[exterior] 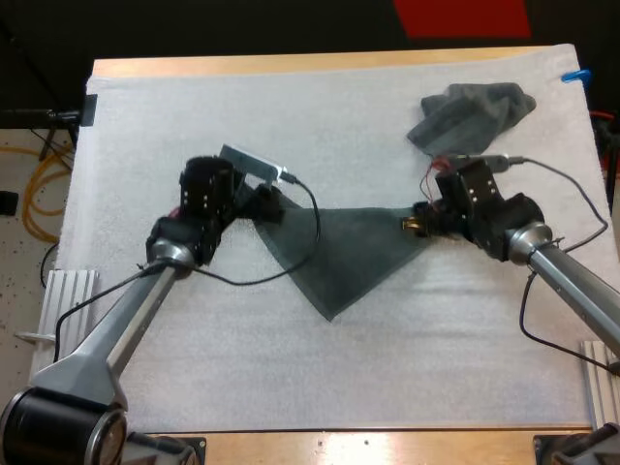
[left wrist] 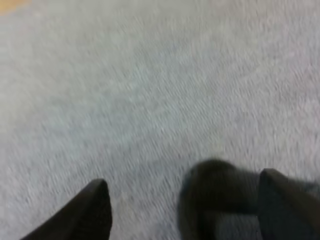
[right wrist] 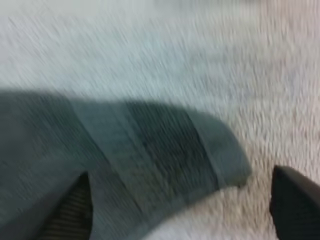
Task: Pick towel from pile fold and stack
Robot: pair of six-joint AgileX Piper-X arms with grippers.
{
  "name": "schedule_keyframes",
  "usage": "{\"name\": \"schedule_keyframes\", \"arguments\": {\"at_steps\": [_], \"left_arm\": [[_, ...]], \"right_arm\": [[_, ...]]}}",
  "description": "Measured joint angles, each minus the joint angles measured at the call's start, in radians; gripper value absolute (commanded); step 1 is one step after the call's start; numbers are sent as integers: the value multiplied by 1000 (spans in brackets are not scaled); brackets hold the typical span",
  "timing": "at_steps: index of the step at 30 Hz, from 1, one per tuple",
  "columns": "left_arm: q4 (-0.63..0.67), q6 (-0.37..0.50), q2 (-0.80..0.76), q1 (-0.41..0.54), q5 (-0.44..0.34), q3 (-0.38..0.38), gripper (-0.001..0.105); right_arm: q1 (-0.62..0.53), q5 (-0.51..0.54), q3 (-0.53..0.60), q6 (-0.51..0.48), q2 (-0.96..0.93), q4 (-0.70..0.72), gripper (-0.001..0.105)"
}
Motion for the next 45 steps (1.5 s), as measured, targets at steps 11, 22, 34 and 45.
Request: {"name": "schedule_keyframes", "arguments": {"at_steps": [11, 22, 34, 45], "left_arm": [[186, 7, -292, 0, -2, -88, 62], [583, 7, -606, -125, -6, -90, 62], [725, -41, -605, -528, -6, -27, 61], [632, -90, -231, -583, -3, 7, 60]], "right_arm": [[0, 7, -79, -47, -160, 120, 68], [0, 4, -79, -60, -392, 348, 68], [0, 7, -79, -62, -516, 503, 68], [-21, -41, 14, -26, -457, 396, 68]]}}
